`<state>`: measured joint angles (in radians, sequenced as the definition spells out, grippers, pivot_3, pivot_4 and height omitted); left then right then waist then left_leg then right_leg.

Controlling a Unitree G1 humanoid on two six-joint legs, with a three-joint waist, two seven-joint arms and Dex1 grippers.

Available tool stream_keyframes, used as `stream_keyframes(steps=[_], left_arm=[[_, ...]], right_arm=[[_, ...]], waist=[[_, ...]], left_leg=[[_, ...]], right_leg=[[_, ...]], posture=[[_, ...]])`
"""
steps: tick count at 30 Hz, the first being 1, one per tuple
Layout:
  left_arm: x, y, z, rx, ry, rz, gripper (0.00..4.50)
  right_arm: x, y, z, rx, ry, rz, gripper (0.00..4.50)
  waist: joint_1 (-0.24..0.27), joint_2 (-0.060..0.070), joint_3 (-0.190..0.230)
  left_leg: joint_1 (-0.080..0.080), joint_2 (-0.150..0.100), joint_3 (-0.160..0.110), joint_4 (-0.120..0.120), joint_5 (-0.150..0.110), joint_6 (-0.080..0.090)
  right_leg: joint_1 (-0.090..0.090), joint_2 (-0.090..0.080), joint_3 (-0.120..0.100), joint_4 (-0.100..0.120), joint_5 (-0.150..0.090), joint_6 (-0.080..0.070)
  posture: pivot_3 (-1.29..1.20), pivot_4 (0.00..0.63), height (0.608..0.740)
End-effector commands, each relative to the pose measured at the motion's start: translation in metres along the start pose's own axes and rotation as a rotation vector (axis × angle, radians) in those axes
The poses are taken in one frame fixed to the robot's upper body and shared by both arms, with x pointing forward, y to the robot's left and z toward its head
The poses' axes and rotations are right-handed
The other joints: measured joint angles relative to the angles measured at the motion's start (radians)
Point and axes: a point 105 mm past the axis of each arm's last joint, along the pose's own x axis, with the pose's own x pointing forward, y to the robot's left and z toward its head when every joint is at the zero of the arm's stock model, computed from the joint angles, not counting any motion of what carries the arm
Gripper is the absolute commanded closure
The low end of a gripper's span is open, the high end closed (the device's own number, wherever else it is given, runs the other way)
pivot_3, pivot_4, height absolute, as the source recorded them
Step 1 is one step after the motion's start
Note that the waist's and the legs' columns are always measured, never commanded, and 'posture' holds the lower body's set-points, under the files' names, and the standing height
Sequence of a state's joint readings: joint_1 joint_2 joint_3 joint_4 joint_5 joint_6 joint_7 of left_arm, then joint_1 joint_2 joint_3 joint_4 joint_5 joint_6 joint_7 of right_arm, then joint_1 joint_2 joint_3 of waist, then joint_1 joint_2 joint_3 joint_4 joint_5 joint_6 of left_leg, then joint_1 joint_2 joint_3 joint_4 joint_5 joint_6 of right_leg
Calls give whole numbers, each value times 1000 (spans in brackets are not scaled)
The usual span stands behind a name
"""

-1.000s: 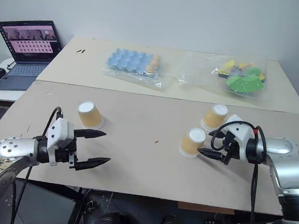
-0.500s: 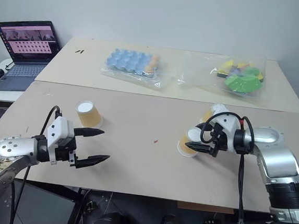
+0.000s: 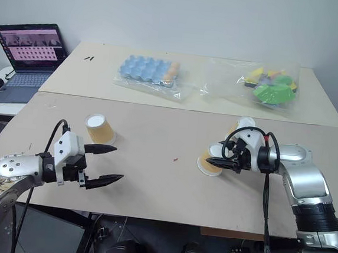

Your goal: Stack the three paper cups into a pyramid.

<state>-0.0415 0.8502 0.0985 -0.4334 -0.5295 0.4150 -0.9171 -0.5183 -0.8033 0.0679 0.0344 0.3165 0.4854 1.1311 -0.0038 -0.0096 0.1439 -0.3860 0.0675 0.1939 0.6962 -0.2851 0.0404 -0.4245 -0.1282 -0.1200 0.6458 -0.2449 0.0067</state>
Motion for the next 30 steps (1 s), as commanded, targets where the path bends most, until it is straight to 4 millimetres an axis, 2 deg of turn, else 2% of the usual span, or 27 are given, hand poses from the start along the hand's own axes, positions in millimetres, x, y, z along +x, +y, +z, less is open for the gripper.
stream_keyframes(steps=[1,2,4,8,13,19,21,24,27,30], left_arm=[[-4,6,10,48,-26,23,0],[-3,6,9,49,-23,21,0],[-2,7,8,50,-22,18,0],[1,6,9,53,-26,10,0],[1,6,10,54,-27,10,0],[0,5,10,56,-28,20,0],[0,4,11,55,-28,22,0],[0,4,11,55,-27,26,0],[0,4,11,55,-27,27,0],[-2,5,10,55,-23,30,0]], right_arm=[[6,2,40,-90,-93,35,1798],[17,10,56,-126,-129,88,1798],[33,23,77,-174,-167,167,1798],[73,45,98,-236,-187,305,1798],[101,60,100,-284,-160,402,1798],[113,56,89,-285,-121,428,1798],[114,55,88,-272,-126,429,796],[104,49,96,-259,-178,371,47],[84,43,103,-234,-224,322,47],[33,43,109,-179,-295,264,47]], waist=[[-3,0,0],[-7,0,0],[-18,0,0],[-21,0,0],[-2,0,0],[-7,0,0],[-11,0,0],[-15,0,0],[-13,0,0],[4,0,0]], left_leg=[[0,0,0,0,0,0],[0,0,0,0,0,0],[0,0,1,0,0,0],[1,1,1,0,1,-2],[-3,0,0,0,1,-1],[-4,-1,0,1,0,0],[-3,-1,0,1,0,-1],[-3,-1,0,1,0,-1],[-3,-1,0,1,0,-1],[-5,0,-2,0,0,-1]], right_leg=[[0,0,0,0,0,0],[0,0,0,0,0,0],[-1,0,1,1,0,0],[-1,2,1,2,0,0],[-2,0,-3,2,0,-1],[-2,0,-3,2,0,0],[-2,1,-3,2,0,0],[-2,1,-3,2,0,0],[-2,1,-3,2,0,0],[-2,0,-4,2,0,0]], posture=[[0,150,733],[0,150,733],[0,150,733],[0,150,733],[0,150,733],[0,150,733],[0,150,733],[0,150,733],[0,150,733],[0,150,733]])
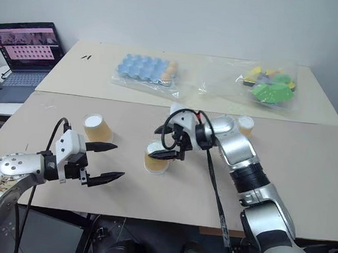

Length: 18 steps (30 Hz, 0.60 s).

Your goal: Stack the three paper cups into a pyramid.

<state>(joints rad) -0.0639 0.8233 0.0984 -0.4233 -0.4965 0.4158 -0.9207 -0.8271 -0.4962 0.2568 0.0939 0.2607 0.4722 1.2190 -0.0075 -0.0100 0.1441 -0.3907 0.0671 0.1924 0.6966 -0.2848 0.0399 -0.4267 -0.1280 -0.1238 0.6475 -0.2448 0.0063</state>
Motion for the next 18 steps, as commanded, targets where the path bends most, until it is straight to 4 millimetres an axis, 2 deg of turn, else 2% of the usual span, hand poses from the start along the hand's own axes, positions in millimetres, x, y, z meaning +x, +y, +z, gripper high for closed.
stream_keyframes(steps=[1,3,5,7,9,11,14,18], left_arm=[[-5,1,8,41,-17,15,0],[-5,2,8,39,-17,19,0],[-5,3,8,37,-18,24,0],[-3,3,8,37,-20,24,0],[-2,3,9,38,-23,20,0],[-1,3,10,39,-25,14,0],[-1,5,11,42,-24,13,0],[0,7,12,45,-25,13,0]], right_arm=[[-50,14,32,6,-116,-77,47],[-85,35,28,134,-173,-108,47],[-109,50,11,246,-163,-196,47],[-121,43,-30,330,-20,-418,47],[-139,25,-76,386,153,-701,47],[-154,6,-104,402,258,-937,47],[-158,-13,-120,343,326,-1128,47],[-150,-31,-113,350,242,-1217,47]], waist=[[11,0,0],[15,-1,0],[24,-1,0],[18,-2,0],[5,-3,-1],[-10,-3,-1],[-17,-3,-1],[-22,-2,-1]], left_leg=[[-1,0,-1,0,0,0],[-1,0,-1,0,-1,1],[0,0,-2,0,-1,1],[1,0,-3,0,-1,1],[3,0,-1,0,-1,1],[6,0,0,0,0,0],[6,0,1,0,1,-2],[6,1,1,-1,3,-4]], right_leg=[[0,0,0,0,0,0],[0,-1,0,-1,0,0],[1,-1,-1,-4,0,0],[3,-1,-1,-5,0,0],[3,-1,2,-3,0,0],[4,-1,4,-1,0,0],[2,-1,6,2,0,0],[1,2,7,3,1,-1]], posture=[[0,150,733],[0,150,733],[0,150,733],[0,150,733],[0,150,733],[0,150,733],[0,150,733],[0,150,733]])
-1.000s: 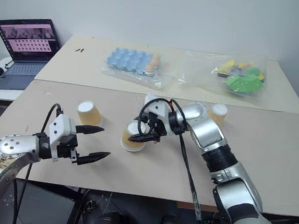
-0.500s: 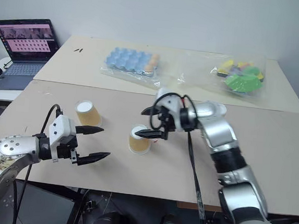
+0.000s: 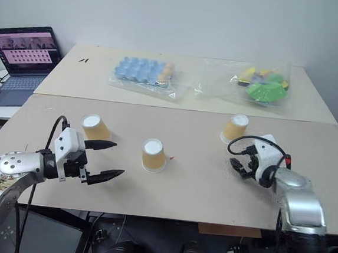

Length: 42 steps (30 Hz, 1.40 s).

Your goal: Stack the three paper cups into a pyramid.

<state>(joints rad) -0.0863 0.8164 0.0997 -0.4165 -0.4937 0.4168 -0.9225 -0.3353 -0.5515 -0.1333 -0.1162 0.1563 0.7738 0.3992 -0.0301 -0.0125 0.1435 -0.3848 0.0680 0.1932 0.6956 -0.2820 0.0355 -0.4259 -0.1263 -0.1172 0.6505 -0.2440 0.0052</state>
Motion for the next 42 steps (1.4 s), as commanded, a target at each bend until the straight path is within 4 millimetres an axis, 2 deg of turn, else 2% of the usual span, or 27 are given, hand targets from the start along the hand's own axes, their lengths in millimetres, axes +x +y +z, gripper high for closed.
stream_keyframes(steps=[1,7,13,19,25,31,34,37,42], left_arm=[[-1,4,8,35,-13,8,0],[-2,5,8,35,-8,17,0],[-1,5,11,36,-14,24,0],[-1,5,11,37,-11,32,0],[-2,6,12,39,-8,43,0],[-4,6,12,37,1,53,0],[-4,6,12,35,2,55,0],[-4,5,11,34,4,55,0],[-3,6,11,33,5,55,0]], right_arm=[[3,-6,34,-2,-134,-75,47],[19,-5,69,68,-248,-93,47],[39,-21,76,95,-258,-149,47],[59,-23,86,110,-280,-142,47],[70,-26,89,110,-287,-147,47],[72,-29,95,120,-308,-144,47],[72,-29,97,127,-319,-144,741],[69,-27,104,128,-340,-119,1731],[58,-19,118,149,-402,-33,1817]], waist=[[2,0,0],[10,0,0],[14,0,0],[7,0,0],[1,0,0],[-8,1,0],[-11,1,0],[-12,1,0],[-12,1,0]], left_leg=[[0,0,0,0,0,0],[-2,-1,0,-1,0,0],[-4,-1,0,-1,0,0],[-3,-1,0,-1,0,0],[-3,-1,0,-1,0,0],[-3,0,0,-1,0,0],[-3,0,0,-1,0,0],[-3,0,0,-1,0,0],[-3,0,0,-1,0,0]], right_leg=[[0,0,0,0,0,0],[-1,0,-2,-3,0,0],[-1,0,-4,-4,0,0],[-1,0,-3,-3,0,0],[-1,0,-3,-3,0,0],[-1,0,-3,-3,0,0],[-1,0,-3,-3,0,0],[-1,0,-3,-3,0,0],[-1,0,-3,-3,0,0]], posture=[[0,150,733],[0,150,733],[0,150,733],[0,150,733],[0,150,733],[0,150,733],[0,150,733],[0,150,733],[0,150,733]])
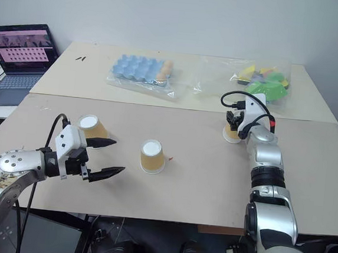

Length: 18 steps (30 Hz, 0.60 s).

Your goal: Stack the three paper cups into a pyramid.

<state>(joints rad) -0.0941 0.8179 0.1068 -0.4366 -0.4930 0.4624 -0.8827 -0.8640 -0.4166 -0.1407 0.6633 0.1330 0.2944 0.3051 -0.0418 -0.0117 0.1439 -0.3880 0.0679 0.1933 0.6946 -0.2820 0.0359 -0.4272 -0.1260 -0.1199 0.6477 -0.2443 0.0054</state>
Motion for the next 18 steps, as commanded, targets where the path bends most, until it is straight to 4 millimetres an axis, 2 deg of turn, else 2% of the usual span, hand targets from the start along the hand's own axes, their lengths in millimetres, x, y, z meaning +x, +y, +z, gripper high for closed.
stream_keyframes(steps=[1,5,7,9,11,15,18], left_arm=[[-3,2,9,42,-12,17,0],[-3,1,8,38,-9,15,0],[-2,0,7,37,-7,14,0],[-1,0,7,37,-6,10,0],[-1,0,7,38,-7,7,0],[0,0,8,40,-8,7,0],[-2,-1,9,40,-7,9,0]], right_arm=[[-10,6,41,18,-141,74,1817],[-26,35,72,17,-234,268,1817],[-47,78,86,-69,-261,517,1817],[-67,119,81,-175,-230,738,1817],[-75,140,71,-216,-195,826,1817],[-84,167,55,-262,-156,927,1817],[-86,175,49,-259,-148,958,1817]], waist=[[0,0,0],[2,0,0],[2,0,0],[2,0,0],[0,0,0],[7,0,0],[20,0,0]], left_leg=[[0,0,0,0,0,0],[0,0,0,0,0,0],[0,0,0,0,0,0],[0,1,0,0,0,0],[1,1,-1,-1,0,0],[1,1,-1,0,0,0],[0,1,-1,1,0,0]], right_leg=[[0,0,0,0,0,0],[0,0,0,0,0,0],[0,0,0,0,0,0],[-1,0,0,0,0,0],[0,1,0,0,0,0],[0,0,0,0,0,0],[0,0,-1,0,0,0]], posture=[[0,150,733],[0,150,733],[0,150,733],[0,150,733],[0,150,733],[0,150,733],[0,150,733]])
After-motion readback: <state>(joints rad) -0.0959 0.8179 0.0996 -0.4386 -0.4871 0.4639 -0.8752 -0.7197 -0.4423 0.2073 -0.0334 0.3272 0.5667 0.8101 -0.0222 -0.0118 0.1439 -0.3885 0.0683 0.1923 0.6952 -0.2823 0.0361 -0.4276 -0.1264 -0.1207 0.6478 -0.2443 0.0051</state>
